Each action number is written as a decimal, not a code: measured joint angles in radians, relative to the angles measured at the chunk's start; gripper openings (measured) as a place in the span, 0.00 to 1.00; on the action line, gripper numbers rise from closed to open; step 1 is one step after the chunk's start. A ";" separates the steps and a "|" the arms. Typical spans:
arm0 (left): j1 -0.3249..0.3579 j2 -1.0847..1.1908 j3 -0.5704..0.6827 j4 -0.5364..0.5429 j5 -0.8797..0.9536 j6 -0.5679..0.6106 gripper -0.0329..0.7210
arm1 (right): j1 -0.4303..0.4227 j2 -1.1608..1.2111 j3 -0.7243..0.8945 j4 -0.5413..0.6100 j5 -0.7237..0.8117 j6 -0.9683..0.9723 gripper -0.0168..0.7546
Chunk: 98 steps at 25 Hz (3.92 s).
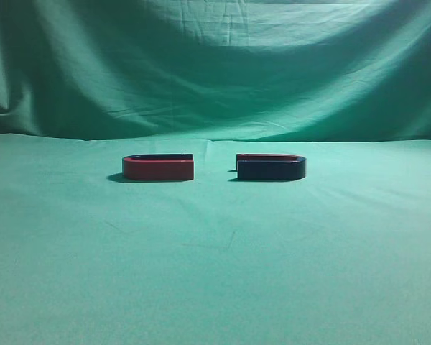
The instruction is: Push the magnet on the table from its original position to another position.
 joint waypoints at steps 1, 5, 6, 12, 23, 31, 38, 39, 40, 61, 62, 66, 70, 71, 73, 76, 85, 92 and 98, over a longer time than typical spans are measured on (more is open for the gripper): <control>0.000 0.000 0.000 0.000 0.000 0.000 0.54 | 0.005 0.043 -0.027 0.002 0.007 -0.004 0.02; 0.000 0.000 0.000 0.000 0.000 0.000 0.54 | 0.087 0.193 -0.143 0.002 0.023 -0.008 0.02; 0.000 0.000 0.000 0.000 0.000 0.000 0.54 | 0.108 0.231 -0.171 0.002 0.023 -0.008 0.02; 0.000 0.000 0.000 0.000 0.000 0.000 0.54 | 0.202 0.438 -0.378 -0.046 0.024 0.020 0.02; 0.000 0.000 0.000 0.000 0.000 0.000 0.54 | 0.220 0.724 -0.604 -0.081 0.027 0.070 0.02; 0.000 0.000 0.000 0.000 0.000 0.000 0.54 | 0.222 0.777 -0.622 -0.081 0.011 0.071 0.02; 0.000 0.000 0.000 0.000 0.000 0.000 0.54 | 0.259 0.778 -0.623 -0.083 -0.034 0.071 0.02; 0.000 0.000 0.000 0.000 0.000 0.000 0.54 | 0.263 0.778 -0.623 -0.081 -0.040 0.071 0.02; 0.000 0.000 0.000 0.000 0.000 0.000 0.54 | 0.271 0.778 -0.623 -0.081 -0.047 0.071 0.02; 0.000 0.000 0.000 0.000 0.000 0.000 0.54 | 0.339 0.781 -0.787 -0.175 0.110 0.148 0.02; 0.000 0.000 0.000 0.000 0.000 0.000 0.54 | 0.339 0.779 -0.816 -0.194 0.152 0.159 0.02; 0.000 0.000 0.000 0.000 0.000 0.000 0.54 | 0.339 0.724 -0.859 -0.276 0.268 0.224 0.02; 0.000 0.000 0.000 0.000 0.000 0.000 0.54 | 0.339 0.626 -0.859 -0.336 0.294 0.258 0.02; 0.000 0.000 0.000 0.000 0.000 0.000 0.54 | 0.339 0.596 -0.859 -0.342 0.296 0.267 0.02; 0.000 0.000 0.000 0.000 0.000 0.000 0.54 | 0.339 0.534 -0.859 -0.350 0.300 0.275 0.02; 0.000 0.000 0.000 0.000 0.000 0.000 0.54 | 0.339 0.424 -0.859 -0.353 0.305 0.277 0.02; 0.000 0.000 0.000 0.000 0.000 0.000 0.54 | 0.339 0.034 -0.554 -0.378 0.313 0.322 0.02; 0.000 0.000 0.000 0.000 0.000 0.000 0.54 | 0.339 -0.272 -0.225 -0.368 0.151 0.333 0.02; 0.000 0.000 0.000 0.000 0.000 0.000 0.54 | 0.339 -0.519 0.052 -0.364 -0.110 0.349 0.02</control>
